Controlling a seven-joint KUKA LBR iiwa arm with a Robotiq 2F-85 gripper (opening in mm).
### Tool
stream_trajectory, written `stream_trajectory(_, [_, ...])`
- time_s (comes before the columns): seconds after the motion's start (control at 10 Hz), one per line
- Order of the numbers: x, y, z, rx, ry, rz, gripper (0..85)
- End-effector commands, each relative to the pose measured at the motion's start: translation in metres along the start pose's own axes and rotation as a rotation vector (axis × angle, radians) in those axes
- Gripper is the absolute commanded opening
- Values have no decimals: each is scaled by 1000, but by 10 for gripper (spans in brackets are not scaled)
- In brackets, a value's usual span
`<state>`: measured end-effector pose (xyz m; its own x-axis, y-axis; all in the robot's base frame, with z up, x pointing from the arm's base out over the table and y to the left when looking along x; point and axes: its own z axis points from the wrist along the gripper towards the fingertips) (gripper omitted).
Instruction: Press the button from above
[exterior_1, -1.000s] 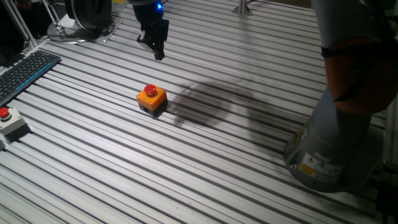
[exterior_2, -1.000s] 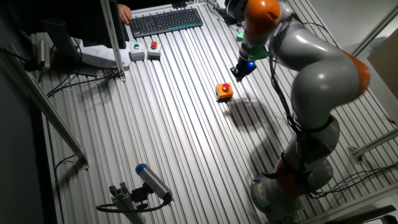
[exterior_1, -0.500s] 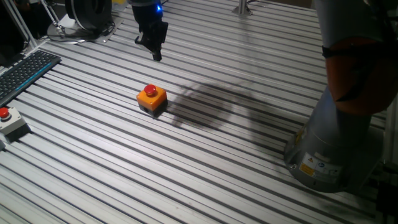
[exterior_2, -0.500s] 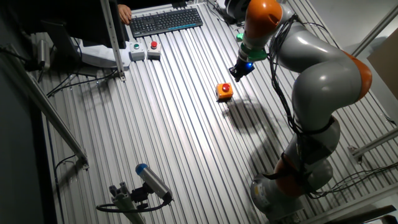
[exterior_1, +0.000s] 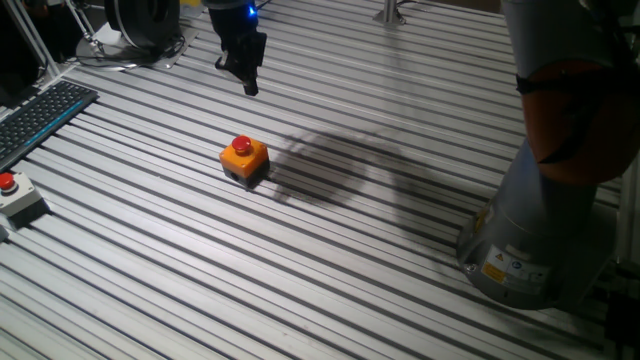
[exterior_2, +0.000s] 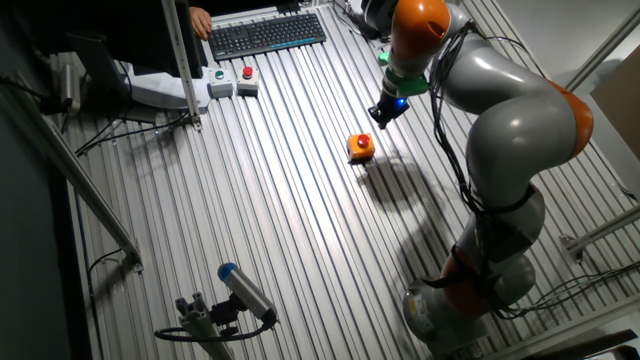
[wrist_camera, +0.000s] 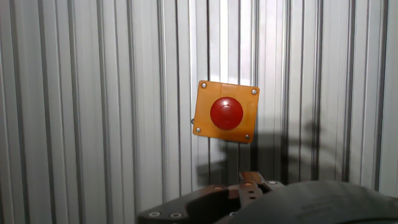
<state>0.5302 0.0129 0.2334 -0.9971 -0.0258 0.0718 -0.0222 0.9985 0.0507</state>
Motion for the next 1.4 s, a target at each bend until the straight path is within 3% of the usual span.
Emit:
stream_trajectory(0.0, [-1, 1, -1, -11, 6, 6, 0])
stream_trajectory(0.1, [-3, 3, -2, -24, 9, 12, 0])
stream_trajectory(0.4, [-17, 8, 7, -5, 5, 3, 0])
stream_trajectory(0.6, [-20, 7, 14, -6, 15, 0, 0])
stream_trajectory(1.3, [-29, 9, 61, -1, 47, -1, 0])
